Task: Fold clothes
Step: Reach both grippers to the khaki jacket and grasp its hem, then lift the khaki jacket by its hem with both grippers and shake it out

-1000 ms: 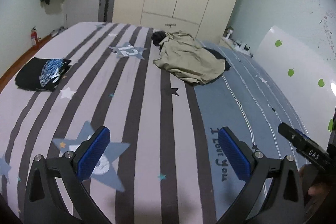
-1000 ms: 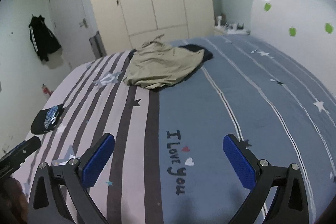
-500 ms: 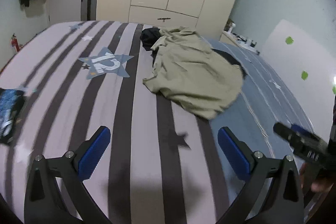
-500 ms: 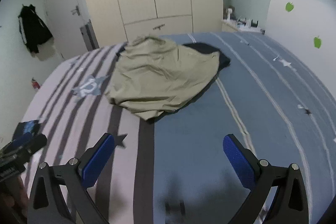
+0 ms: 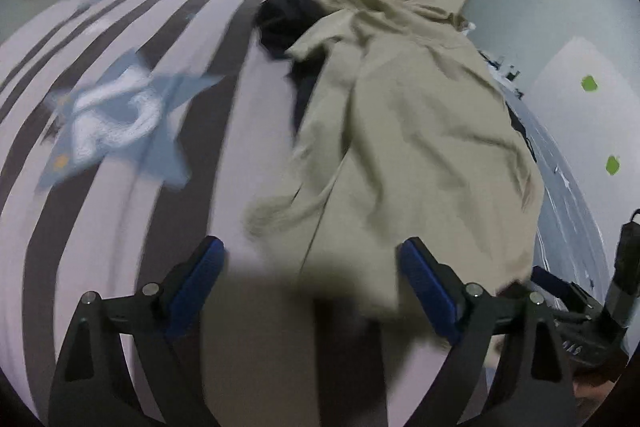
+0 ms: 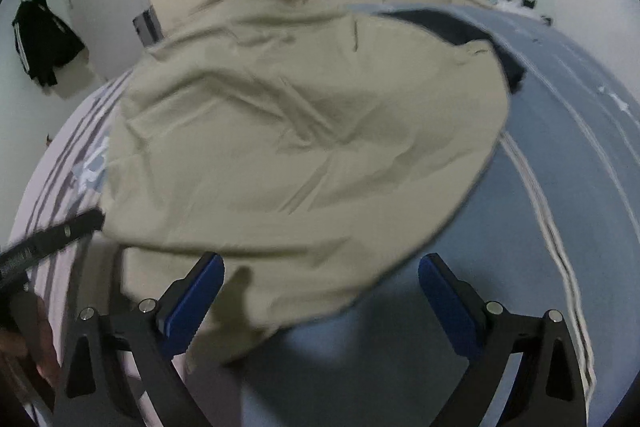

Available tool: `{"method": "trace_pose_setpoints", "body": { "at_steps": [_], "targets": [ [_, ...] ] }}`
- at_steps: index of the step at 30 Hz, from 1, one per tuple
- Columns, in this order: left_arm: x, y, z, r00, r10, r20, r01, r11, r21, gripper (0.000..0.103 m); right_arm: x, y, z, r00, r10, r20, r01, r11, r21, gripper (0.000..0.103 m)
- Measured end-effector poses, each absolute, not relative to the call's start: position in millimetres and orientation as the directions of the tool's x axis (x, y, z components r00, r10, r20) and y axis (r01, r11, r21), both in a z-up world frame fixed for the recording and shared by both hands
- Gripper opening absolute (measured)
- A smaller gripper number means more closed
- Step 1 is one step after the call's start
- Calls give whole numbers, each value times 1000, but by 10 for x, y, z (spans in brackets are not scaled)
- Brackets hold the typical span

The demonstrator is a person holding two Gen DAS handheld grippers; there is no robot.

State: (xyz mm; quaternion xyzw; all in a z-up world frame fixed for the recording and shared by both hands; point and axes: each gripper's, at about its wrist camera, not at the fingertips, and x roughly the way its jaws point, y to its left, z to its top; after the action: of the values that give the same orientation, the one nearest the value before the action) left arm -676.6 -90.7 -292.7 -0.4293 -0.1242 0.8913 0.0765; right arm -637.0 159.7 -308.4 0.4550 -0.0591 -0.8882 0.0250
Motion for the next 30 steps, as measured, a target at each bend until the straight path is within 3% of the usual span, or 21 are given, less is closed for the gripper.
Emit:
{"method": "trace_pose_setpoints", "body": {
  "at_steps": [3, 4, 5, 6, 7, 8, 10, 12, 15, 20, 27, 30],
  "targets": [
    [-7008, -779, -3085, -560, 234, -795, -34, -965, -260, 81, -6555, 1596, -3264, -556, -114, -824, 2, -991, 135, 96],
    [-7030, -752, -3112, -553, 230, -801, -38, -967, -252, 58, -6589, 1594, -3307, -548, -123, -827, 7, -990, 143, 92],
    [-7015, -729, -3097, -561, 251, -789, -62, -963, -262, 24, -6628, 1590, -3355, -545, -141, -826, 18, -987, 157, 82],
    [-6997, -705, -3081, -567, 272, -778, -87, -959, -271, 12, -6648, 1577, -3371, -544, -148, -826, 27, -987, 158, 75],
    [-6955, -672, -3061, -561, 298, -772, -114, -952, -285, 8, -6645, 1547, -3341, -553, -151, -819, 42, -987, 154, 57],
    [-6911, -640, -3040, -555, 325, -766, -141, -944, -298, 5, -6639, 1517, -3310, -561, -156, -813, 56, -987, 150, 39],
    [-6719, -586, -2949, -557, 373, -742, -213, -928, -306, 5, -6577, 1481, -3220, -564, -166, -809, 78, -986, 148, 17],
    [-6490, -617, -2843, -566, 398, -722, -229, -917, -326, 5, -6494, 1496, -3126, -566, -195, -801, 94, -980, 173, 10],
    [-5966, -709, -2624, -586, 450, -675, -240, -891, -385, 3, -6150, 1638, -2908, -594, -231, -770, 96, -971, 217, 9],
    [-4795, -680, -2351, -543, 510, -667, -265, -858, -440, 3, -5058, 1796, -2626, -596, -260, -760, 87, -961, 261, 7],
    [-2837, -569, -2597, -328, 503, -800, -116, -861, -495, 3, -3106, 1547, -2494, -443, -257, -859, 103, -966, 236, 5],
    [-2061, -517, -2670, -236, 462, -855, -47, -884, -464, 4, -2446, 1467, -2531, -341, -260, -903, 111, -965, 236, 5]
  ]
}}
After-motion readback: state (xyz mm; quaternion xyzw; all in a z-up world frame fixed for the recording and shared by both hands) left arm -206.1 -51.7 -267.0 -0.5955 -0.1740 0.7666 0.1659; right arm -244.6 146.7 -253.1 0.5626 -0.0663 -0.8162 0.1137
